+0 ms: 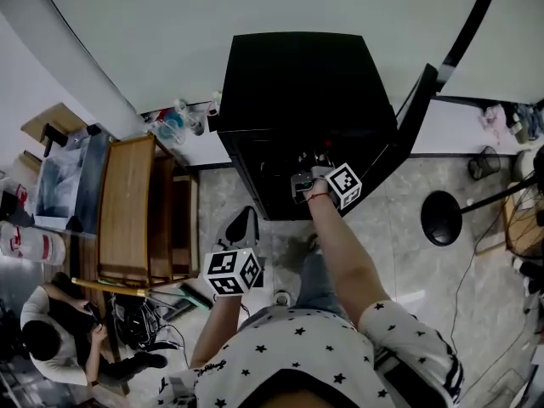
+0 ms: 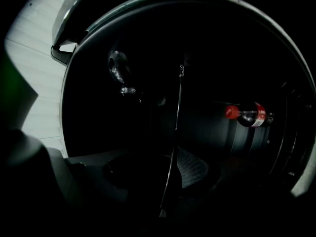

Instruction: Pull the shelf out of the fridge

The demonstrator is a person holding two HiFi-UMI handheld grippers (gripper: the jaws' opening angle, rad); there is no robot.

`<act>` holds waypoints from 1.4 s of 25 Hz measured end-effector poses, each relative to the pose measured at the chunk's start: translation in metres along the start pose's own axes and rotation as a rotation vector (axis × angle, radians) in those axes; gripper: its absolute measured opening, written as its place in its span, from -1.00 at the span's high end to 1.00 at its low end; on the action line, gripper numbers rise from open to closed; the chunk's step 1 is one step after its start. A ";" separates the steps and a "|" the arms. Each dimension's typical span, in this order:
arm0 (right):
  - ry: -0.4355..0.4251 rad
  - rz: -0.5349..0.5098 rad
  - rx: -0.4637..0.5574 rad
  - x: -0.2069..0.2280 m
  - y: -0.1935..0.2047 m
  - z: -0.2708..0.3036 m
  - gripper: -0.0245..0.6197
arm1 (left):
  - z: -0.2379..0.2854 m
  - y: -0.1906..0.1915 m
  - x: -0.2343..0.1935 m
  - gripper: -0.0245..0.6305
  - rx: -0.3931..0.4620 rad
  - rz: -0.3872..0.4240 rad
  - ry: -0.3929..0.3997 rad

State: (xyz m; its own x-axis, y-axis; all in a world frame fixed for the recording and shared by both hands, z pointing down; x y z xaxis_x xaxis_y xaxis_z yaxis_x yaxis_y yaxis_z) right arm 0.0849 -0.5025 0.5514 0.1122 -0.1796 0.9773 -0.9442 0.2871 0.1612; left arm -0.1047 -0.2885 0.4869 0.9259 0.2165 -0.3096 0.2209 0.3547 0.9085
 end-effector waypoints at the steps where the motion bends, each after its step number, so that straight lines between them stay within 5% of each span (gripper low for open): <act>1: 0.000 -0.001 0.005 0.001 0.000 0.002 0.39 | -0.001 0.001 -0.001 0.89 -0.003 -0.002 -0.005; 7: 0.002 0.002 0.022 0.005 -0.002 0.015 0.45 | -0.004 0.006 -0.009 0.89 -0.011 -0.010 -0.028; 13: 0.077 0.016 0.052 0.015 0.000 0.016 0.86 | -0.007 0.007 -0.015 0.89 -0.020 -0.007 -0.039; 35: 0.094 0.065 0.044 0.013 0.009 -0.025 0.87 | -0.024 0.012 0.001 0.89 -0.027 0.016 0.015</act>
State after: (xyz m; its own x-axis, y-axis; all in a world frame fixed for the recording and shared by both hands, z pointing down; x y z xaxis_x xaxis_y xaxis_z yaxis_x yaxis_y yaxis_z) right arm 0.0852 -0.4789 0.5687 0.0770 -0.0727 0.9944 -0.9630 0.2529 0.0931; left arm -0.1087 -0.2621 0.4906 0.9243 0.2362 -0.2998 0.1979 0.3751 0.9056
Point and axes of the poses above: the fingertips, and each gripper's own axes: z forward along the fingers, x to its right, y out of its underside, the point moved 4 cm from there along -z, backward along the fingers, and after that the axes turned 1 degree about y, right-handed, at the moved point
